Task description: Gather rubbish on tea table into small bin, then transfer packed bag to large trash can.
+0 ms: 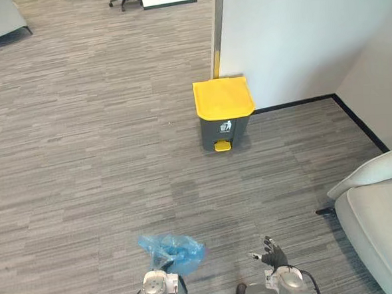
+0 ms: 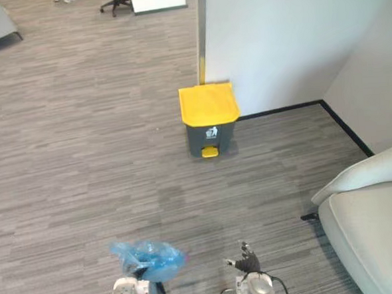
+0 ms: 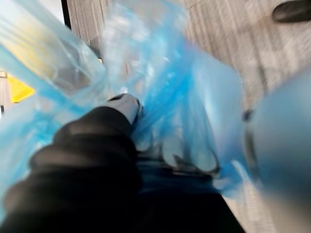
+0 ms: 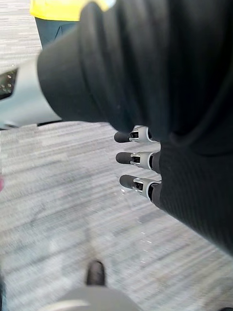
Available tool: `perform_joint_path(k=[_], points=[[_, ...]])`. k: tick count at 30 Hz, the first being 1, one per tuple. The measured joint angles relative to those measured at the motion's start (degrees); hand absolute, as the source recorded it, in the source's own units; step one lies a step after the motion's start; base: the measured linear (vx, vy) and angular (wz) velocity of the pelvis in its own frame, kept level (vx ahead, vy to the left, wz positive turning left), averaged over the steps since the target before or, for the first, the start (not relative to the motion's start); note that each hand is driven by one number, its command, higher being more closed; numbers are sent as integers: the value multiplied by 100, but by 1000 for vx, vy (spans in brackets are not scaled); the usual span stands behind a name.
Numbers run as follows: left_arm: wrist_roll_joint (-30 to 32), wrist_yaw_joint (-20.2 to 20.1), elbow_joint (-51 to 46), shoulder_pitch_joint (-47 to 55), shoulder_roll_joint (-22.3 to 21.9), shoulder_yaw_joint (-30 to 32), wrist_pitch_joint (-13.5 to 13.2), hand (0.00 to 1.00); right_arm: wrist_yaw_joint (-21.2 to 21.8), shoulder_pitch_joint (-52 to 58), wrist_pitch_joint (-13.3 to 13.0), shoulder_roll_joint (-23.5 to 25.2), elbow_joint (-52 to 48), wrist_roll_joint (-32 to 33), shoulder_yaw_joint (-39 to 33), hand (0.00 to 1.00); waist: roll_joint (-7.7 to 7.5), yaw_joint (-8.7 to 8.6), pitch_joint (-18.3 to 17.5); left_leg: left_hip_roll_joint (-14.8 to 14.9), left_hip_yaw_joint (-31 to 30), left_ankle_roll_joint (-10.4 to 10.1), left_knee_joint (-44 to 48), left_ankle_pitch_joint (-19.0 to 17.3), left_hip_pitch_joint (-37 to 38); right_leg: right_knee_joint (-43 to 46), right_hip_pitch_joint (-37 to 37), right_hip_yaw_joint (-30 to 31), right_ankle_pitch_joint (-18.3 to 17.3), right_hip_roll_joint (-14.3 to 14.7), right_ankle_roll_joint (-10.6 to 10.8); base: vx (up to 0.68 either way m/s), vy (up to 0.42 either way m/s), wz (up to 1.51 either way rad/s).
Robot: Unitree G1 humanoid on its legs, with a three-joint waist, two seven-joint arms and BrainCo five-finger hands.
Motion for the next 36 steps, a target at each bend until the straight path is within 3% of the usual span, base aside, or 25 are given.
perform_joint_path(k=[2,4,7,8,9,10,11,12,14,16,18,19,20,21,23,24,25,27,28,30,32,34,35,36], points=[[0,14,-5,-4,20,-7,-14,100,7,115,-6,92,-20,-1,-1,0,-161,41,-65,-344,45,44,-400,38,201,-213,15,119,35,-39,4,249,161,26],[0,13,34,17,15,-19,-10,100,3,109,-6,99,16,0,-16,0,-185,29,-81,-529,43,84,-446,17,315,-461,205,126,79,-76,-80,242,70,20],[0,21,39,54,98,-14,-8,100,4,-18,-13,132,50,-2,-38,0,-193,37,-78,-705,81,170,-519,-284,559,-444,343,266,94,-206,10,216,83,-20],[1,17,53,99,79,-21,-1,100,6,-16,-12,128,74,-4,-42,0,-201,37,-65,-750,154,180,-643,-460,760,161,175,421,4,-251,159,179,88,-53],[0,20,62,138,81,-71,15,100,6,-12,-15,101,130,-3,-44,0,-207,25,-64,-765,234,201,-849,-486,1003,1329,-340,613,-9,-283,214,172,84,-60],[0,19,69,150,134,-126,17,100,5,-8,-17,109,135,10,-59,0,-219,6,-74,-825,274,211,-1008,-485,1205,2189,-737,685,121,-348,258,160,83,-49],[-1,22,162,119,248,-263,29,100,5,-60,-70,87,124,-3,-47,0,-338,-72,-43,-895,303,232,-1188,-523,1504,3316,-1288,647,270,-479,178,195,49,-26],[-3,31,266,72,339,-288,38,100,5,-113,-71,91,179,-3,-35,0,-403,-125,-61,-899,314,289,-1278,-563,1705,3710,-1597,415,17,-569,-15,275,35,-17],[-9,70,402,36,417,-265,48,100,9,-120,-75,54,218,-7,34,0,-453,-127,-68,-818,337,233,-1512,-647,2058,3377,-2005,-219,-248,-574,-311,292,-4,-10],[-13,103,446,35,417,-260,54,100,7,-199,-92,-31,240,-9,63,0,-400,-154,-65,-667,356,118,-1673,-721,2242,2451,-2407,-613,-98,-367,-458,334,-43,6],[-13,105,448,47,407,-260,54,100,8,-222,-92,-144,386,0,56,0,-356,-192,-35,-535,341,-61,-1746,-889,2512,753,-2625,-654,856,-6,-475,566,-137,25],[-13,104,459,63,390,-247,54,100,9,-208,-97,-157,405,0,7,0,-327,-243,-33,-514,298,-186,-1795,-957,2634,513,-2562,-526,1564,108,-522,538,-139,23],[-14,111,557,1,318,-221,61,100,6,-278,-93,-221,413,-15,-16,0,-149,-328,-17,-390,162,-245,-1846,-1002,2796,529,-2429,-535,1673,280,-763,448,-67,7],[-12,94,558,8,296,-227,38,100,4,-347,-75,-261,417,-18,-23,0,-31,-277,-31,-345,45,-174,-1884,-929,2788,764,-2518,-551,1548,302,-857,516,-108,15],[-9,93,546,-111,185,-237,27,100,12,-387,-60,-308,388,-12,-121,0,79,-350,-5,-355,-403,-206,-1749,-715,2826,1663,-2726,-543,1027,170,-966,502,-156,27],[-6,95,549,-135,155,-234,27,100,12,-373,-56,-320,390,-16,-165,0,111,-359,-21,-295,-498,-252,-1521,-673,2805,1743,-2629,-602,869,163,-945,534,-179,36],[-5,78,545,-190,124,-235,25,100,12,-320,-43,-325,412,-17,-240,0,130,-346,-35,-158,-603,-428,-781,-541,2582,1587,-2306,-727,684,198,-935,444,-133,32],[-2,47,533,-213,73,-226,26,100,10,-186,-35,-314,389,-12,-274,0,133,-340,-36,-13,-624,-595,221,-116,2240,1156,-1821,-823,674,272,-934,393,-94,21],[-2,13,454,-169,-8,-215,24,100,2,-70,-33,-248,352,-4,-275,0,89,-285,-47,154,-562,-662,1244,138,1826,643,-1310,-831,683,266,-930,399,-33,7],[-2,-18,267,-93,-105,-207,20,100,-1,93,4,-211,195,1,-286,0,21,-270,-29,328,-227,-437,1902,-513,1356,229,-718,-835,708,202,-894,372,19,4],[-2,-22,212,-83,-104,-185,12,100,-2,137,10,-128,174,8,-302,0,-46,-230,-43,283,-30,-262,1509,-788,966,65,-405,-792,747,81,-831,275,110,-8],[4,-21,159,-93,-105,-137,12,100,-1,136,5,-88,167,9,-336,0,-70,-187,-43,122,-39,-124,439,-669,640,36,-254,-739,733,-73,-663,270,228,-15],[4,-19,148,-89,-125,-137,2,100,-2,185,1,-131,143,9,-369,0,35,-143,-91,64,-110,-17,-568,35,532,39,-175,-660,602,-56,-341,230,265,-20],[4,-16,225,-92,-128,-119,0,100,-23,158,35,-169,197,15,-408,0,37,-50,-91,-22,-201,-112,-684,369,561,53,-116,-388,449,-76,-90,214,269,-14]])
